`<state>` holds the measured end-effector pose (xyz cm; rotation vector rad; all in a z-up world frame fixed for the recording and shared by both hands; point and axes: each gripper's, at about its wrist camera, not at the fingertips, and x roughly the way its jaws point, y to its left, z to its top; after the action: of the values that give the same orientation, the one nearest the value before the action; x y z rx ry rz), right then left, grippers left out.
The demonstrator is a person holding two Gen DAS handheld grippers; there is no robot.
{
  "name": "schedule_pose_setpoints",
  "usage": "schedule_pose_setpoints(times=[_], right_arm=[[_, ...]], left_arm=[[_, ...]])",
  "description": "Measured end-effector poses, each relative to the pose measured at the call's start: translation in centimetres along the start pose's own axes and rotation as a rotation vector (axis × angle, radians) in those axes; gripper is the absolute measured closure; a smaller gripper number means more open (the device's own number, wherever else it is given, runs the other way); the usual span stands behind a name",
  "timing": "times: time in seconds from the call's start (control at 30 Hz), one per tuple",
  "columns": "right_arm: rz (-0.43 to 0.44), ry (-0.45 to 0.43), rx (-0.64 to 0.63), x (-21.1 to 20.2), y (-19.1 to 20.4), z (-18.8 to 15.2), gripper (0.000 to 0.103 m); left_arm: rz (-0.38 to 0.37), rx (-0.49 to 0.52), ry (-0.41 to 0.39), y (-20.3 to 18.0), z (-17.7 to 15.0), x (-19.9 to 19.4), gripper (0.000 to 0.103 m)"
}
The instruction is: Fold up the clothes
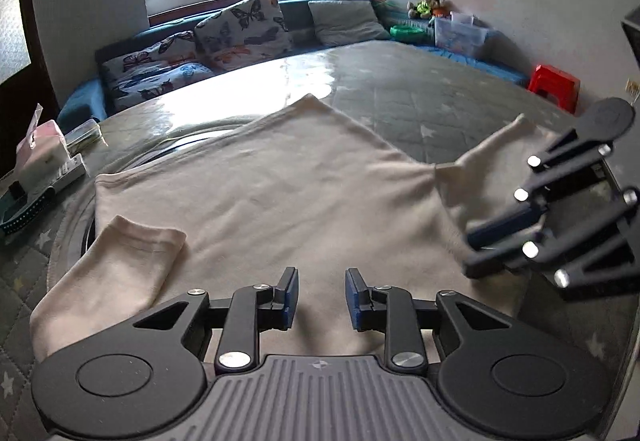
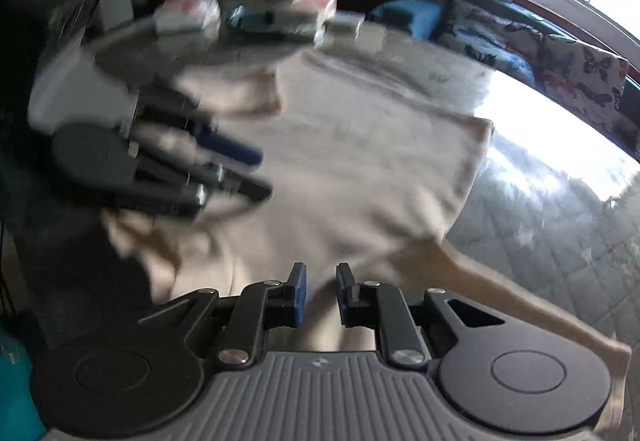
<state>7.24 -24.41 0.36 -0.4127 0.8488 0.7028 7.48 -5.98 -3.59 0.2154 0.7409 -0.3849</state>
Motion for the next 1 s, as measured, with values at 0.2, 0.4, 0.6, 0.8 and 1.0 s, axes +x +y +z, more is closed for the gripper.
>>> schedule_pose_setpoints(times=[0.2, 0.4, 0.6, 0.8, 1.0], right_arm=[[-0.055, -0.063, 0.107, -2.8, -1.4, -1.8, 0.084], [-0.277, -0.078, 0.311, -5.1, -6.5, -4.5, 0.077], [-0.507, -0.056, 0.537, -6.2, -12.0, -8.6, 0.066], [-0.521, -0.075, 0.706, -6.3, -15.4, -11.0, 0.064], [-0.508, -0.091, 0.741, -6.1, -16.5, -11.8, 0.094]], left_arm=[[-0.001, 0.031, -0.025, -1.0, 0.1, -1.1, 0.072], [-0.073, 0.059, -0.056, -3.5, 0.7, -1.5, 0.072], [-0.137, 0.086, -0.044, -5.8, 0.5, -1.0, 0.072], [-0.151, 0.103, -0.033, -6.4, 0.1, -0.8, 0.072], [-0.16, 0.117, -0.025, -6.7, 0.0, -0.6, 0.072]])
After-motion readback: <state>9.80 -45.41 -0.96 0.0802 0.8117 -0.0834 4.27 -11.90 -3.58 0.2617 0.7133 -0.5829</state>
